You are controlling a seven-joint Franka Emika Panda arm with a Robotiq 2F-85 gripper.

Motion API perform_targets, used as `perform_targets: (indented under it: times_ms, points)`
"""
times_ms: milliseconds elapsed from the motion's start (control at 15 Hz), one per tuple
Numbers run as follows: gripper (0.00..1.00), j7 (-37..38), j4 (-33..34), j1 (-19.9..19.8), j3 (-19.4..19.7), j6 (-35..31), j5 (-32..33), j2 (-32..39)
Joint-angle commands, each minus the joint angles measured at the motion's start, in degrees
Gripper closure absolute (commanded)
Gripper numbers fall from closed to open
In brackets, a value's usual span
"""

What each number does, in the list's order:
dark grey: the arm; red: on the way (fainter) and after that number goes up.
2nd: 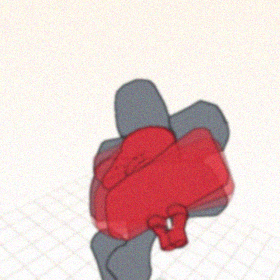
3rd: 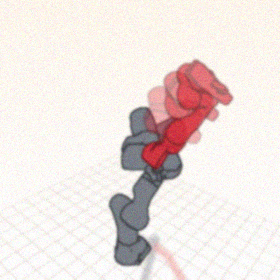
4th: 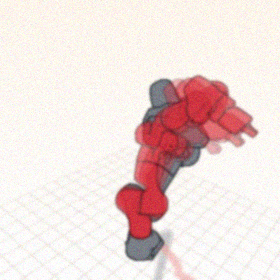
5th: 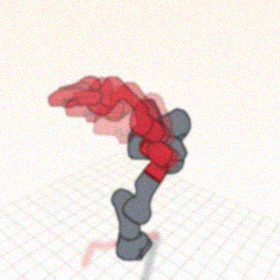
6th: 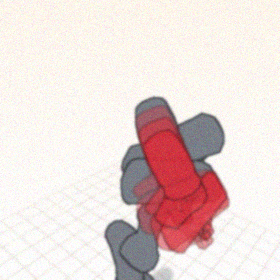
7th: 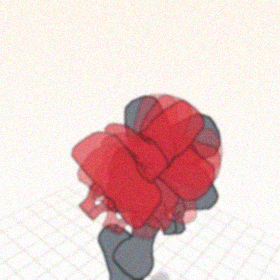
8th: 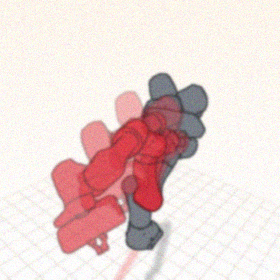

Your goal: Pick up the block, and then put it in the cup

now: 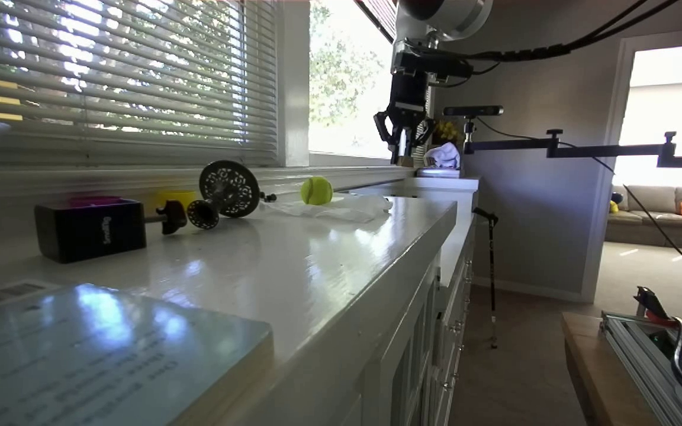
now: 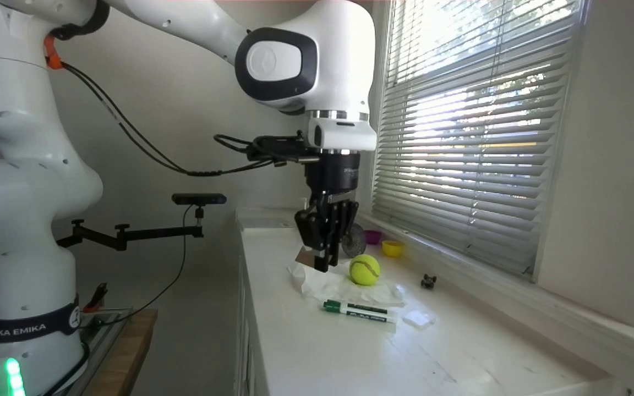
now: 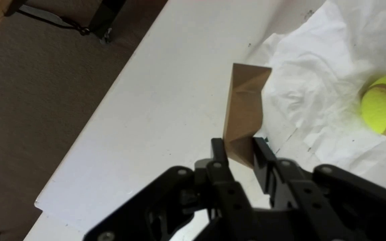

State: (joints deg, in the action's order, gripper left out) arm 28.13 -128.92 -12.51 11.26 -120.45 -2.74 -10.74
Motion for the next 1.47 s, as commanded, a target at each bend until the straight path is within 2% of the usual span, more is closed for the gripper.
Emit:
perform_targets:
  times_ms: [0, 67, 333, 733, 1133, 1200, 1400]
  points:
    - [0.75, -0.24, 0.04, -0.56, -0.52, 0.14, -0.12, 0.03]
    - [0.94, -0.30, 0.02, -0.56, -0.52, 0.14, -0.12, 0.04]
    - [0.94, -3.48, 1.77, 3.06, -2.42, -3.07, -10.20, -1.99]
    - [0.94, -6.25, 5.43, 10.76, -10.04, -5.17, -14.42, -5.30]
    - [0.94, -14.07, 5.61, 18.21, -15.14, -10.15, -17.86, -6.60]
    - [0.75, -10.13, 6.27, 16.24, -14.92, -7.98, -15.04, -5.62]
    - [0.75, -11.36, 6.26, 17.86, -16.02, -9.33, -15.45, -5.64]
